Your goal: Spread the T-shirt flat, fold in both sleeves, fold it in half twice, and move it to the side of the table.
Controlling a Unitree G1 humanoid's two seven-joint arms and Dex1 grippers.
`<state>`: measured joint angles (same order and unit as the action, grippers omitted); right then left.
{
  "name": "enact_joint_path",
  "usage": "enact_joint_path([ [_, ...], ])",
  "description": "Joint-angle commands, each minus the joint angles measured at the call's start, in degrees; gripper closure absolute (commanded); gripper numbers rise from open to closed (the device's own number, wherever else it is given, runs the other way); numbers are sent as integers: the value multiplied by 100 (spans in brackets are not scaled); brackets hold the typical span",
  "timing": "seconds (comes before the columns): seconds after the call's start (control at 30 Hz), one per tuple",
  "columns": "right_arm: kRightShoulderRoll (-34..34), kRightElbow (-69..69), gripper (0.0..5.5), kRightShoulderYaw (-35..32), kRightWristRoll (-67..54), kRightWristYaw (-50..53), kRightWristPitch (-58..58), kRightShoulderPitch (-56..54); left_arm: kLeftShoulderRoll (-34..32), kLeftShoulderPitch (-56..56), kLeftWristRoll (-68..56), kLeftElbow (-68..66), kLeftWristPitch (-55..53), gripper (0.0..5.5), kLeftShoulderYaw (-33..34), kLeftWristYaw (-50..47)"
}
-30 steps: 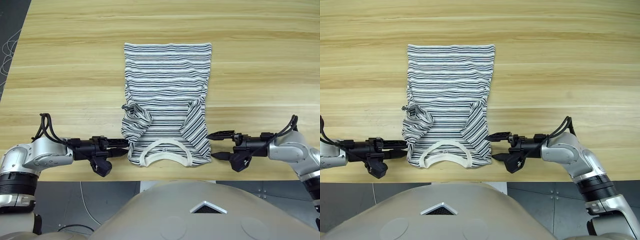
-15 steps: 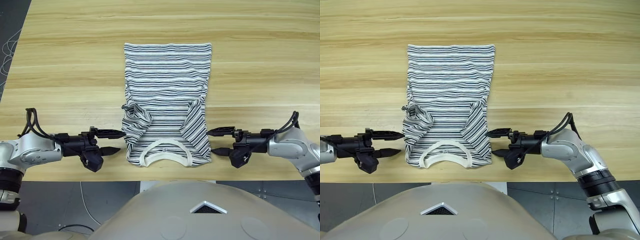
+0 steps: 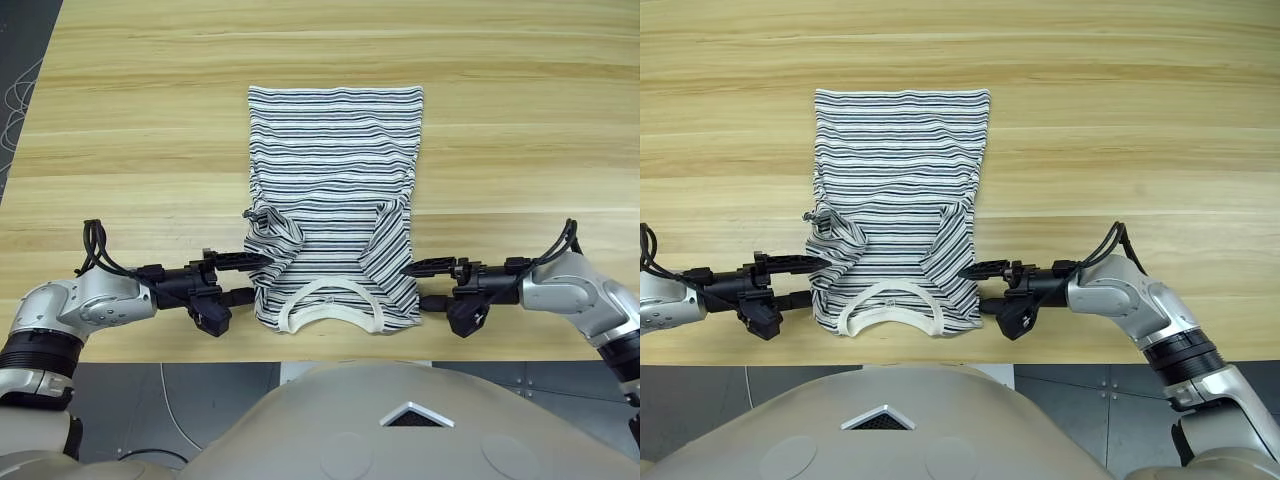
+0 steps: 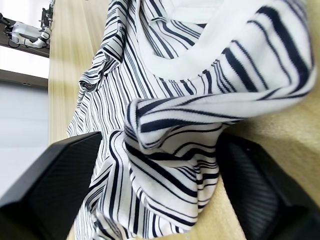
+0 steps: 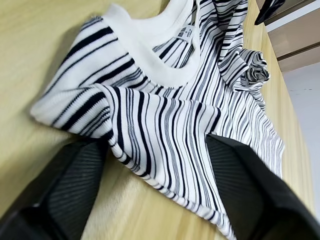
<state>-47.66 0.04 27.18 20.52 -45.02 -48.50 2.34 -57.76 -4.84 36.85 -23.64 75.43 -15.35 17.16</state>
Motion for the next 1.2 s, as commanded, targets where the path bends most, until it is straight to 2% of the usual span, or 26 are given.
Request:
enact_joint_path([
  [0.03,-15,98,269,224,236,-215,327,124,30,-85,634,-362,-173,219,-378,169],
  [0.47,192,114,539,184,326,291,-85,-165,15,-3,498,-495,-226,470,-761,34],
  [0.6,178,86,540,169,123,274,-76,-205,-24,119,339,-404,-304,534,-807,130],
  [0.67,52,-121,540,91,-339,69,208,-230,-149,243,131,-238,-622,538,-927,598],
  [0.8,-429,-569,540,-150,-1821,-728,1147,-357,-524,547,-1300,1285,-1953,538,-923,1951],
  [0.93,-973,-855,540,-603,-3258,-1557,2043,-343,-793,864,-3537,3219,-3877,538,-964,3450],
  [1.07,-1332,-1356,540,-887,-4295,-2249,2940,-77,-983,905,-4690,4363,-5176,538,-834,4317],
  [1.2,-1419,-1674,540,-1080,-4641,-2634,3464,200,-1330,671,-5717,5307,-6212,538,-582,4906],
])
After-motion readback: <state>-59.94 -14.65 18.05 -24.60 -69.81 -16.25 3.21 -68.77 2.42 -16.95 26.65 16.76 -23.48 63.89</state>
